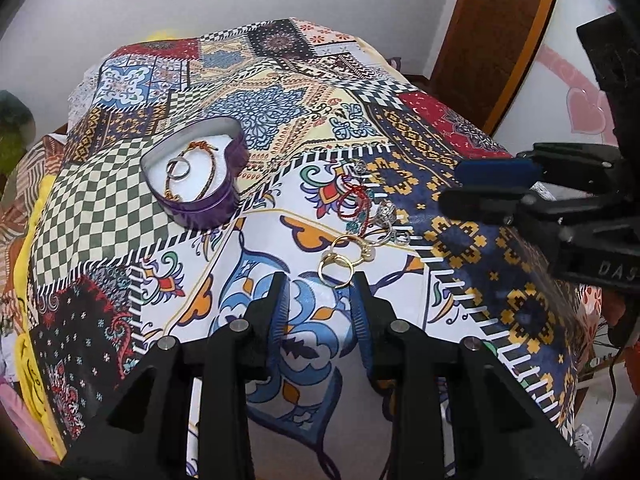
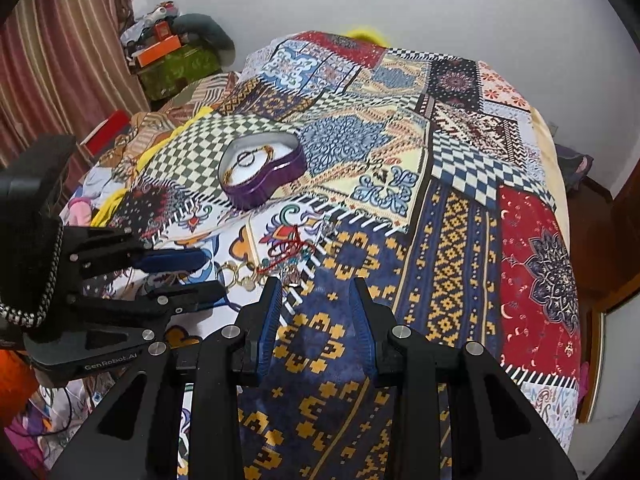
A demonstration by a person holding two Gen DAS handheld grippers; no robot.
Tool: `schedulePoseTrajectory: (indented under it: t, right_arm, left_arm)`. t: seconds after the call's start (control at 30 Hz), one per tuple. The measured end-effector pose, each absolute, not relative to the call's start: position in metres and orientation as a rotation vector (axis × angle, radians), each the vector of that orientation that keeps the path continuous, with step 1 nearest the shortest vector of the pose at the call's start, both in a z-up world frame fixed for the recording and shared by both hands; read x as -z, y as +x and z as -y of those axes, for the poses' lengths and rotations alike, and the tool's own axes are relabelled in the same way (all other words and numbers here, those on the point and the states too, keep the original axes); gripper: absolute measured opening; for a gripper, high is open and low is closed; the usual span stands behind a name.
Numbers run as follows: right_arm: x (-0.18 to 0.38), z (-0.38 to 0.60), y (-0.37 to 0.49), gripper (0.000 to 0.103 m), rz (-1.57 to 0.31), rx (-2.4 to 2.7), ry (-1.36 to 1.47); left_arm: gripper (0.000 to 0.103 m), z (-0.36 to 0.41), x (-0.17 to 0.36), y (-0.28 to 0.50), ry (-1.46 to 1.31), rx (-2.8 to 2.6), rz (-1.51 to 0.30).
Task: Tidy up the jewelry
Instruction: 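Grasp a gold ring with the left tool while the right tool grasps a silver charm ring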
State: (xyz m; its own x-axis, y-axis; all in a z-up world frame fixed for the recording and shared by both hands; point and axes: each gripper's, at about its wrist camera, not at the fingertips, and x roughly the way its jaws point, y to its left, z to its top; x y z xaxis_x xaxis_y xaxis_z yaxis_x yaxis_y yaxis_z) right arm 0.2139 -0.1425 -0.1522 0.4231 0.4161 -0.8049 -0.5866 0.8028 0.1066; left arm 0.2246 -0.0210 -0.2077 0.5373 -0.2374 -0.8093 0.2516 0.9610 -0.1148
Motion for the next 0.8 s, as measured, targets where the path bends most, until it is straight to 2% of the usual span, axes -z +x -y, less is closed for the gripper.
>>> schedulePoseTrajectory:
  t: [0.53, 0.8]
  right_arm:
    - [0.166, 0.126, 0.218, 0.032, -0.991, -0.704, -0.266]
    - [0.173, 0.107, 0.223, 0.032, -0.992, -0.715, -0.347]
  left_arm:
    - [0.035, 0.025, 0.215, 0.231, 0.027, 0.314, -0.908]
    - [0.023, 0.019, 0.217, 0.229, 0.024, 0.311, -0.886]
